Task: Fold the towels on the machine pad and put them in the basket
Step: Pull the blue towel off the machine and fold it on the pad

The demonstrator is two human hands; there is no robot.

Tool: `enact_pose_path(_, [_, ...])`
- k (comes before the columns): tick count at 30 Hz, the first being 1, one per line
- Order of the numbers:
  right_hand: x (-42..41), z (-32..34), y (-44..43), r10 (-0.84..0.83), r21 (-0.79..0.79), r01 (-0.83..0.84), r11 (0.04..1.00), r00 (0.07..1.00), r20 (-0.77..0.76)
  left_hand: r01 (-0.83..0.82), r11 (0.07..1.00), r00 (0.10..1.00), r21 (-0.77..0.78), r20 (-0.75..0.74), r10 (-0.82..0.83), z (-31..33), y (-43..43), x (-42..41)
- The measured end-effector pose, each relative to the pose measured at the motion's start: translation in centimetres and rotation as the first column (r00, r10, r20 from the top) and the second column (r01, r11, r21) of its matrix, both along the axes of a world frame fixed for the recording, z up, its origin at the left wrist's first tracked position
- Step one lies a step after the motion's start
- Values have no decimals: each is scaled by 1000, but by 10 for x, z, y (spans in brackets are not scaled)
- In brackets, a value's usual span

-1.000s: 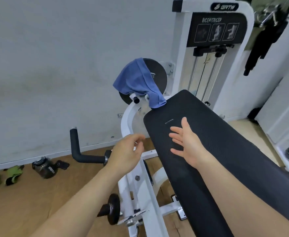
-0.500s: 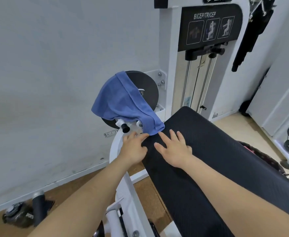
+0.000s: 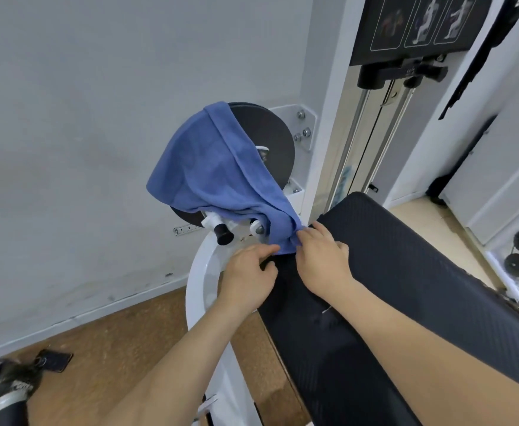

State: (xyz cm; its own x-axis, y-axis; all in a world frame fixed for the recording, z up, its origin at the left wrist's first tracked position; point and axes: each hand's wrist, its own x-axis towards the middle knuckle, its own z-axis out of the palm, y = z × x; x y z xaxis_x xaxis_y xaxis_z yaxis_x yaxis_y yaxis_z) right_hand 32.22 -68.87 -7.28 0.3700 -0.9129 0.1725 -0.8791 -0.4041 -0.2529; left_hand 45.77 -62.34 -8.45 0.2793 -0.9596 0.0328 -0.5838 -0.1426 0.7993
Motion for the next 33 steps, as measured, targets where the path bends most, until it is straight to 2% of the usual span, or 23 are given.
enact_pose_path(1, [-2,7,3,-72,46,63,997,971,226,-2,999,999,-45,-42,0,9,8,-5])
enact_pose_path(2, [-6,13,4,-173,156,111,982,865,472,3,997,997,-80,-78,-9,16,16,-10])
enact_pose_path(3, [-13,24,10,-295,306,106,946,667,684,26,994,995,-108,-90,-35,24,27,-16])
enact_pose_path(4, [-19,35,16,-416,455,19,890,440,796,50,990,994,-132,-89,-62,30,38,-21])
enact_pose_path(5, [-25,42,23,-507,554,-111,825,287,813,65,986,993,-156,-87,-80,35,50,-26])
enact_pose_path(6, [-32,49,31,-562,603,-235,763,220,797,79,980,992,-184,-82,-95,42,63,-32])
enact_pose_path(7, [-39,56,40,-595,633,-327,702,219,773,92,974,992,-205,-65,-107,50,76,-37])
enact_pose_path(8, [-44,63,49,-618,666,-389,637,259,742,108,969,992,-223,-40,-120,57,89,-41])
enact_pose_path(10, [-48,73,64,-571,725,-438,532,446,689,158,959,986,-234,-13,-166,63,115,-50])
enact_pose_path(12, [-43,78,78,-372,721,-440,535,644,669,256,944,966,-206,10,-259,66,137,-62])
enact_pose_path(14, [-38,81,94,-233,683,-406,607,731,641,354,916,935,-191,35,-354,71,158,-75])
enact_pose_path(16, [-41,82,111,-170,617,-350,705,761,626,431,896,900,-101,-13,-435,79,179,-79])
enact_pose_path(18, [-58,91,131,-119,539,-321,779,768,630,472,881,861,-29,-198,-468,92,194,-72])
enact_pose_path(20, [-83,107,157,-29,450,-305,839,801,598,301,943,889,-142,-315,-331,102,200,-60])
enact_pose_path(22, [-106,124,187,107,373,-337,864,848,519,92,969,959,-229,-241,-148,99,196,-47])
enact_pose_path(23, [-116,133,202,159,362,-362,859,861,484,95,970,982,-225,-140,-129,100,193,-44])
enact_pose_path(25, [-131,147,228,204,364,-402,840,856,476,251,955,967,-158,79,-241,97,189,-50])
enact_pose_path(27, [-144,159,249,197,357,-401,844,850,488,408,911,902,-56,181,-393,92,188,-62])
enact_pose_path(28, [-150,164,258,190,343,-387,856,852,487,470,882,872,-12,163,-462,92,191,-69])
enact_pose_path(29, [-157,167,265,183,326,-368,871,858,479,535,845,841,23,80,-535,96,196,-76])
enact_pose_path(31, [-170,173,277,168,315,-337,887,872,460,666,743,745,67,-101,-659,103,205,-84])
enact_pose_path(33, [-184,176,286,151,338,-337,879,868,473,770,626,638,122,-177,-750,109,212,-86])
